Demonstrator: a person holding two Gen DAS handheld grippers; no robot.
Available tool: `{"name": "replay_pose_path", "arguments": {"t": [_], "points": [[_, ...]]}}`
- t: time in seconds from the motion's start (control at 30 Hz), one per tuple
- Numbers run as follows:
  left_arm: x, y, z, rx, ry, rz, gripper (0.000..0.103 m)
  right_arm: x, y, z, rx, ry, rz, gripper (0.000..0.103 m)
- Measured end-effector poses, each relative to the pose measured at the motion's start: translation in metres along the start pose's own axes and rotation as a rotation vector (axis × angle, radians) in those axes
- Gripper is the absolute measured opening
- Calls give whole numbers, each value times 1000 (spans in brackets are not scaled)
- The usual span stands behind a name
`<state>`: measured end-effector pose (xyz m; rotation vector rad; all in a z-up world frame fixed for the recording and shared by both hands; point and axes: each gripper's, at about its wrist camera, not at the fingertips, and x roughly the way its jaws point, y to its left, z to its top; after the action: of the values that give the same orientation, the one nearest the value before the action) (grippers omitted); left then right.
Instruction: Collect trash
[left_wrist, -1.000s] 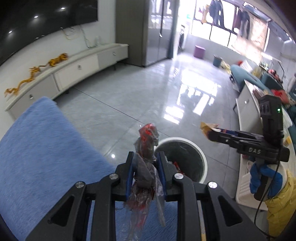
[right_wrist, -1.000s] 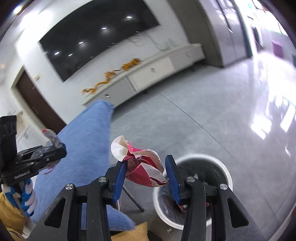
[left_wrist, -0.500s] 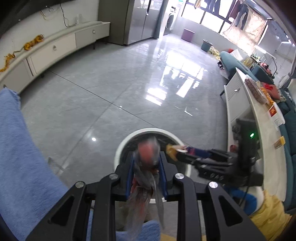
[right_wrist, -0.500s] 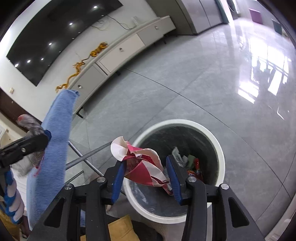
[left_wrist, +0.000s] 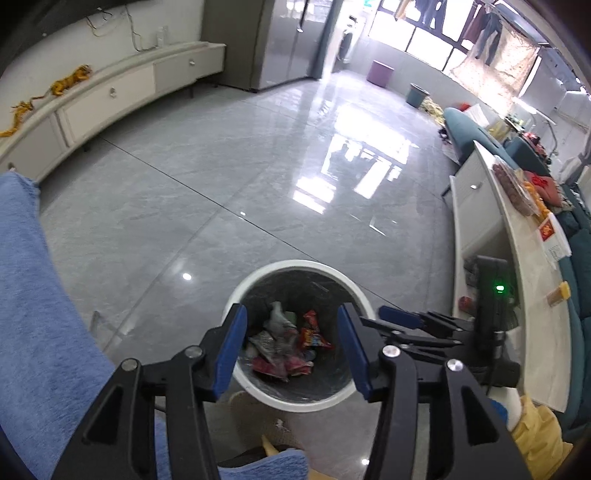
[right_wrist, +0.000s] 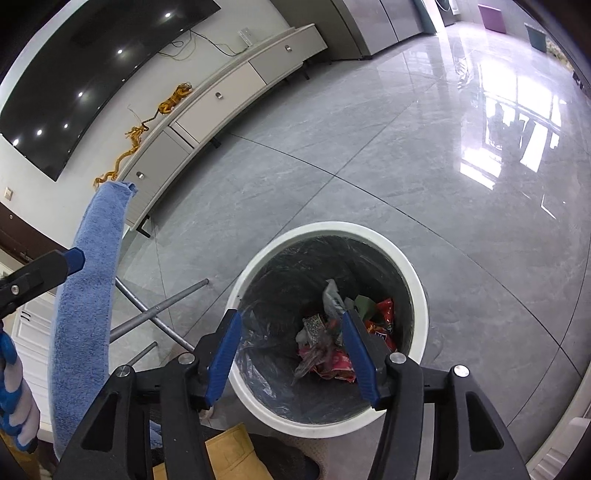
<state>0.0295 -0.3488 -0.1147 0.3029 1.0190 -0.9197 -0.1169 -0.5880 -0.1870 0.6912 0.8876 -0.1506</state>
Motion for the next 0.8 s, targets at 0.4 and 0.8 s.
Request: {"name": "replay_pose_path", "arguments": {"t": [0.4, 0.8], "points": [[-73, 44, -24, -97, -193, 243, 68, -34, 59, 3, -116, -87, -22, 55], [-146, 100, -77, -239, -314, 407, 73, -59, 170, -3, -355, -160, 28, 64]]}}
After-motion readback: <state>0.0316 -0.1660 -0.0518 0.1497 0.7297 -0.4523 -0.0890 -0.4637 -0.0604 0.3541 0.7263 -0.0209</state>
